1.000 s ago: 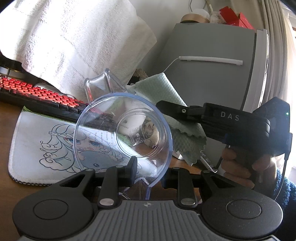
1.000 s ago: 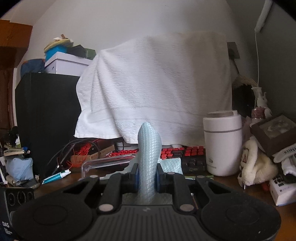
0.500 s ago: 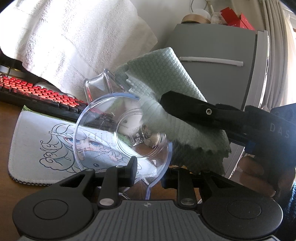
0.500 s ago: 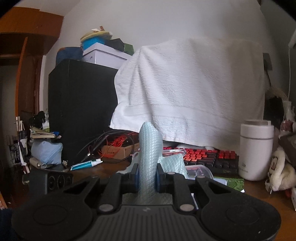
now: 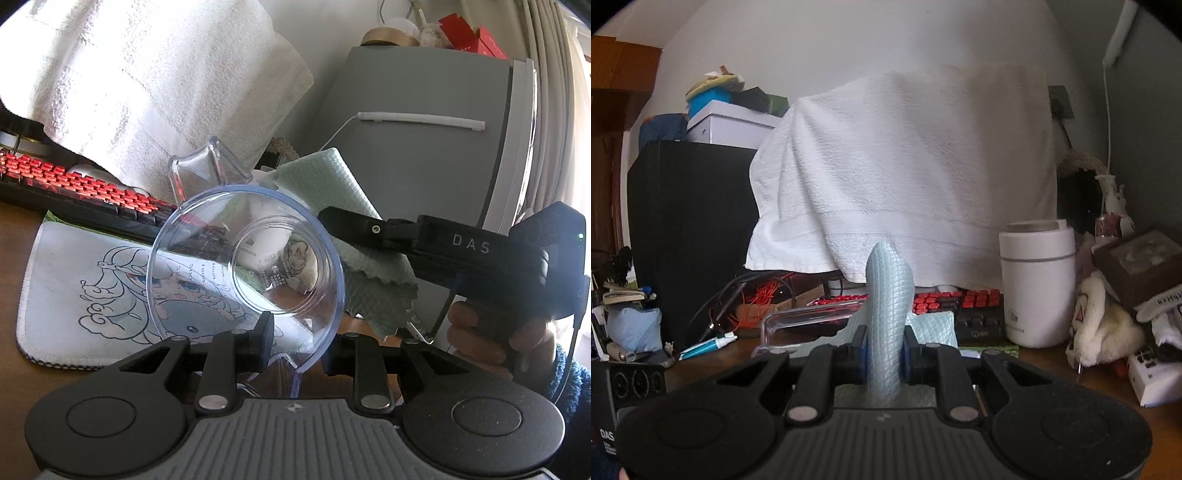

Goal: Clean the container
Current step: 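Wipe the cloth across the jug's outer wall with the right tool, then press the cloth against the jug's side and scrub with the right tool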

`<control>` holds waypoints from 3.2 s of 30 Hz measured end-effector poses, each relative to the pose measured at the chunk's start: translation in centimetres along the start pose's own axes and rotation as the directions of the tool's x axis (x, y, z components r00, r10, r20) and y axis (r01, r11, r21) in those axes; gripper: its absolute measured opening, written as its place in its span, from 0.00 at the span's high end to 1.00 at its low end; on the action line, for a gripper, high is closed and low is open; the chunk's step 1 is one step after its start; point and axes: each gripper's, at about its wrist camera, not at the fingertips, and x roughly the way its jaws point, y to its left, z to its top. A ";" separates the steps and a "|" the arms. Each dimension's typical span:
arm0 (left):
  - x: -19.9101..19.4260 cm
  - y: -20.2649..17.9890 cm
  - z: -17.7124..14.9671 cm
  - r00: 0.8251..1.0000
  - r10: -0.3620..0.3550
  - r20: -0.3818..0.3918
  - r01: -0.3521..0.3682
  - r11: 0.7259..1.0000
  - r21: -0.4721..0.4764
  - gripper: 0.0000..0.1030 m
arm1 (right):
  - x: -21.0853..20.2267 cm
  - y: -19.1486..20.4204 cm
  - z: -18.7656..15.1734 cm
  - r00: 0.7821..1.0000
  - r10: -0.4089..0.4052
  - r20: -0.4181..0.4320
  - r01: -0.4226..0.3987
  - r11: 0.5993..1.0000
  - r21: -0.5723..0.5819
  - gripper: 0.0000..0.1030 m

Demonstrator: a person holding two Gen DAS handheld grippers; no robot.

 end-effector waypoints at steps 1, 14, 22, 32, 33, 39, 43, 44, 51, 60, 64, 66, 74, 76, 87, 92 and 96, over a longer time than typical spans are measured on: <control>0.0 0.0 0.0 1.000 0.000 0.000 0.000 1.000 0.000 0.75 | -0.1 0.2 -0.1 1.000 0.000 -0.001 0.000 1.000 -0.008 0.84; -0.1 0.1 0.0 1.000 0.000 0.005 0.000 1.000 -0.015 0.75 | -1.6 4.0 -0.8 0.987 0.161 -0.025 -0.162 0.981 -0.107 0.84; -0.1 0.2 -0.1 1.000 -0.001 0.009 0.001 1.000 -0.022 0.75 | -0.7 1.9 -0.2 0.998 0.069 -0.008 -0.070 0.994 -0.087 0.84; 0.0 0.2 -0.1 1.000 0.000 0.008 0.000 1.000 -0.015 0.75 | -0.4 0.9 -0.2 0.999 0.034 -0.010 -0.034 0.999 -0.042 0.84; 0.0 0.2 -0.1 1.000 0.000 0.008 0.000 1.000 -0.017 0.75 | -0.5 1.1 -0.2 0.999 0.052 -0.014 -0.052 0.998 -0.043 0.84; 0.0 0.2 0.0 1.000 0.000 0.009 0.000 1.000 -0.021 0.75 | -1.4 3.2 -0.6 0.982 0.185 -0.039 -0.187 0.978 -0.089 0.84; 0.0 0.2 0.0 1.000 0.000 0.009 0.000 1.000 -0.022 0.75 | -1.7 4.0 -0.8 0.975 0.219 -0.039 -0.222 0.969 -0.110 0.84; 0.0 0.2 0.0 1.000 0.000 0.009 0.000 1.000 -0.023 0.75 | -1.7 4.0 -0.8 0.975 0.219 -0.039 -0.222 0.968 -0.114 0.84; 0.1 0.3 0.0 1.000 -0.002 0.010 0.002 1.000 -0.028 0.75 | -1.2 2.9 -0.4 0.986 0.161 -0.031 -0.164 0.978 -0.127 0.84; 0.0 0.3 0.0 1.000 -0.003 0.009 0.003 1.000 -0.024 0.75 | -0.6 -0.2 -0.3 0.998 0.064 -0.016 -0.064 0.997 -0.040 0.84; 0.0 0.3 0.0 1.000 -0.003 0.008 0.003 1.000 -0.020 0.75 | -0.6 0.0 -0.4 0.998 0.053 -0.014 -0.053 0.998 -0.034 0.84; 0.0 0.4 0.0 1.000 -0.003 0.008 0.004 1.000 -0.020 0.75 | -0.7 0.4 -0.5 0.998 0.065 -0.016 -0.065 0.997 -0.036 0.84; 0.1 0.4 -0.1 1.000 -0.003 0.011 0.004 1.000 -0.025 0.75 | -1.5 3.7 -1.0 0.984 0.175 -0.026 -0.177 0.978 -0.108 0.84; 0.1 0.4 0.0 1.000 -0.003 0.011 0.004 1.000 -0.026 0.75 | -1.6 4.3 -1.1 0.982 0.185 -0.027 -0.187 0.974 -0.127 0.84; -0.1 0.3 0.1 1.000 -0.006 0.009 0.006 1.000 -0.025 0.75 | -0.7 2.1 -0.3 0.996 0.093 -0.009 -0.093 0.991 -0.100 0.84; 0.0 0.3 0.0 1.000 -0.006 0.008 0.006 1.000 -0.023 0.75 | -0.2 0.9 -0.1 0.998 0.064 -0.007 -0.064 0.997 -0.051 0.84; 0.0 0.3 0.0 1.000 -0.006 0.007 0.006 1.000 -0.018 0.75 | -0.4 1.4 -0.2 0.998 0.069 -0.012 -0.070 0.995 -0.068 0.84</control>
